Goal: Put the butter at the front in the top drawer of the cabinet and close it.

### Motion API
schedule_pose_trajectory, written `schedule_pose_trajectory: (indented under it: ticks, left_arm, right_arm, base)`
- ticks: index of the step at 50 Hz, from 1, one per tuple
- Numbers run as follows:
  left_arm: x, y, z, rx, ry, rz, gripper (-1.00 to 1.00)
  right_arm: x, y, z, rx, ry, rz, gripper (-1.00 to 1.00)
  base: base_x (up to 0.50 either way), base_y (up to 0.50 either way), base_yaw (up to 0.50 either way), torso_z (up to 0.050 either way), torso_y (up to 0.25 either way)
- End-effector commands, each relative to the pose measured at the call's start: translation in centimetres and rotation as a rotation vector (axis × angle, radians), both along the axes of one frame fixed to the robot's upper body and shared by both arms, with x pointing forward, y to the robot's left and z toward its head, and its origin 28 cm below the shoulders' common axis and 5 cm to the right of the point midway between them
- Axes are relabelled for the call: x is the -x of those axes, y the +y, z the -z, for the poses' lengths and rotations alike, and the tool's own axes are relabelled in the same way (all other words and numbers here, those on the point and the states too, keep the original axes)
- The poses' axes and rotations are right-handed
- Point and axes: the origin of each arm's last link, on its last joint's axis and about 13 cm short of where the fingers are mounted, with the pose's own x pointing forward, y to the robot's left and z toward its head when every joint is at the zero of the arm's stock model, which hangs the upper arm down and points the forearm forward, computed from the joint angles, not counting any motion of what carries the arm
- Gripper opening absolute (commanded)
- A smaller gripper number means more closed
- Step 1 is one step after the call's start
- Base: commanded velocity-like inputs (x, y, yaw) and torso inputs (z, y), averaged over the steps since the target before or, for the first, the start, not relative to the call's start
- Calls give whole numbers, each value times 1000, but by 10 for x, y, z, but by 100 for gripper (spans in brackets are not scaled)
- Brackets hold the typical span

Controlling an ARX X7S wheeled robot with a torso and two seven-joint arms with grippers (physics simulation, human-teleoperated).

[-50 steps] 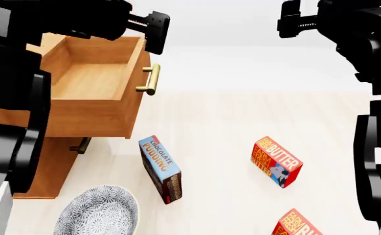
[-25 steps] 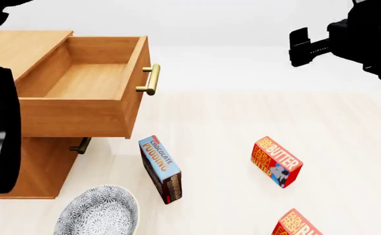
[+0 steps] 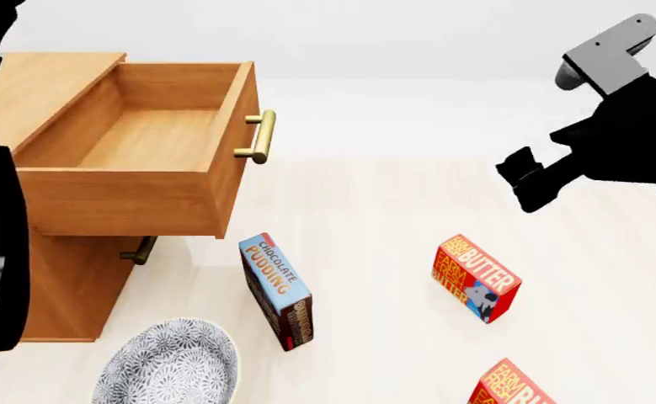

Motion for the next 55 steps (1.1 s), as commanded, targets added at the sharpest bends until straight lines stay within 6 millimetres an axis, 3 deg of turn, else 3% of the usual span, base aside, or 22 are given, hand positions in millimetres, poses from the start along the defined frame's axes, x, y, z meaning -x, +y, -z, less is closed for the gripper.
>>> schedule_pose_trajectory:
  ticks: [1, 25, 55]
  left_arm:
    - [-1, 3, 4, -16, -60, -28, 100]
    - [-2, 2, 17, -56, -21, -9, 100]
    - [1, 4, 16, -88, -11, -30, 100]
  right_arm:
    - [3, -1, 18, 44, 133, -54, 100]
    - [-20, 1, 62, 71, 212, -24, 100]
    - [-42, -2, 113, 36, 266, 22, 100]
  base:
    - [0, 0, 0, 0, 0]
    - [0, 0, 0, 0, 0]
    - [0, 0, 0, 0, 0]
